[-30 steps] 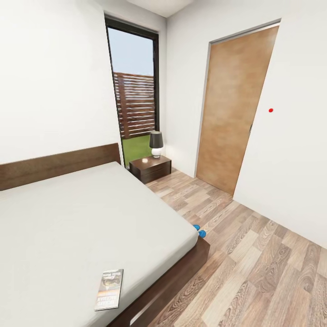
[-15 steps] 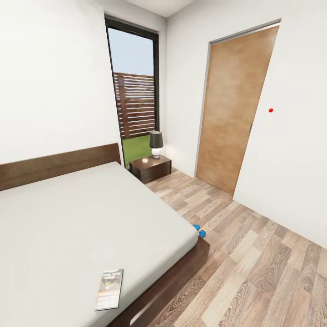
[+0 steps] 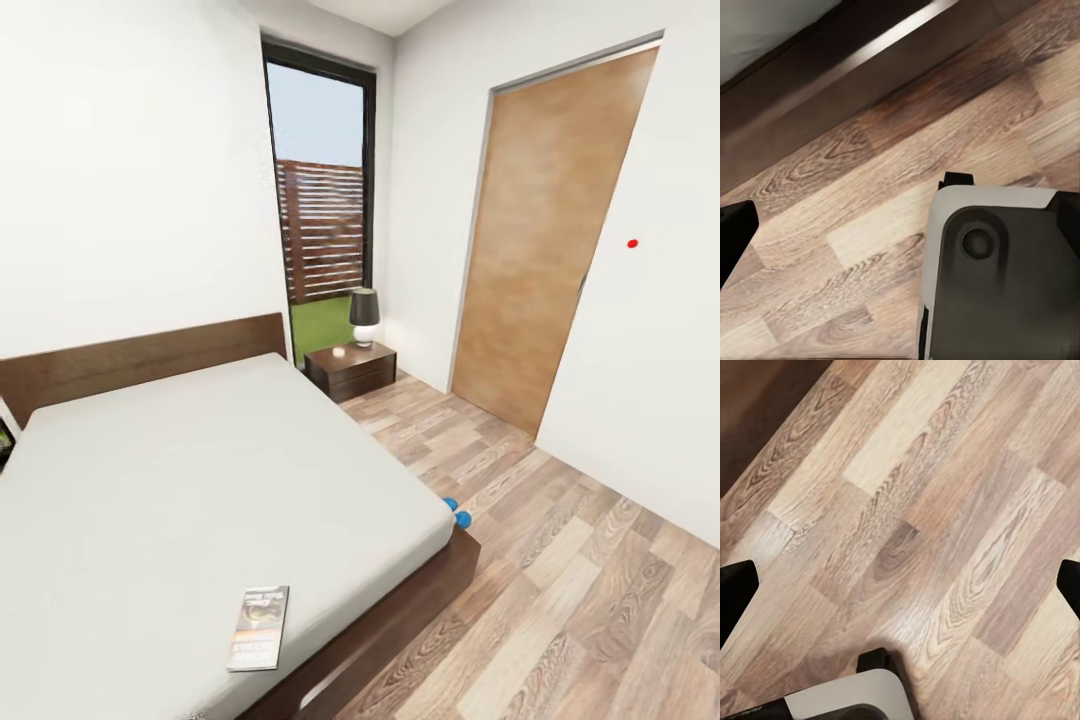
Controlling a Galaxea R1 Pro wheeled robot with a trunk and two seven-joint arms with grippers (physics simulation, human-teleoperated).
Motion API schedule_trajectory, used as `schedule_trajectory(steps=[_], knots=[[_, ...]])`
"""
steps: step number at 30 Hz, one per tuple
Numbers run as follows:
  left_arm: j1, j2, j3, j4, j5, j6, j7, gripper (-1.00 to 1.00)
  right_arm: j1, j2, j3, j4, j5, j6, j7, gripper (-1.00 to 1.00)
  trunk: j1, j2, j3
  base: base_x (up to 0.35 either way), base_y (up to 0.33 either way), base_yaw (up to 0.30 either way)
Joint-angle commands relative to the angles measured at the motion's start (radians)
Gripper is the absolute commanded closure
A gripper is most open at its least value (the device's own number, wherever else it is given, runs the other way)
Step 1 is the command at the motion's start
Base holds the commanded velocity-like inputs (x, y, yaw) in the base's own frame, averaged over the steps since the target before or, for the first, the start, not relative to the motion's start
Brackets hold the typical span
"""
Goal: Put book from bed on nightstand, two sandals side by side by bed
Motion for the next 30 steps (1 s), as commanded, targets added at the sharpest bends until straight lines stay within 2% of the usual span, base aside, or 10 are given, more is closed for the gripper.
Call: schedule_trajectory(steps=[1,12,30], knots=[[-0.001,0.000,-0.009,0.000,0.006,-0.003,0.004,-1.00,-0.001,0.000,-0.004,0.001,0.010,-0.004,0.006,-1.00,0.001,-0.002,-0.003,0.000,0.000,0.243],[-0.001,-0.001,-0.009,0.000,0.004,-0.002,0.004,-1.00,-0.001,0.000,0.020,0.001,0.011,-0.005,0.011,-1.00,0.001,-0.002,-0.011,0.000,0.000,0.211],[-0.001,0.002,-0.011,0.000,0.004,0.001,0.002,-1.00,-0.001,0.000,0.034,0.001,0.010,-0.005,0.009,-1.00,0.001,-0.002,-0.013,0.000,0.000,0.014]])
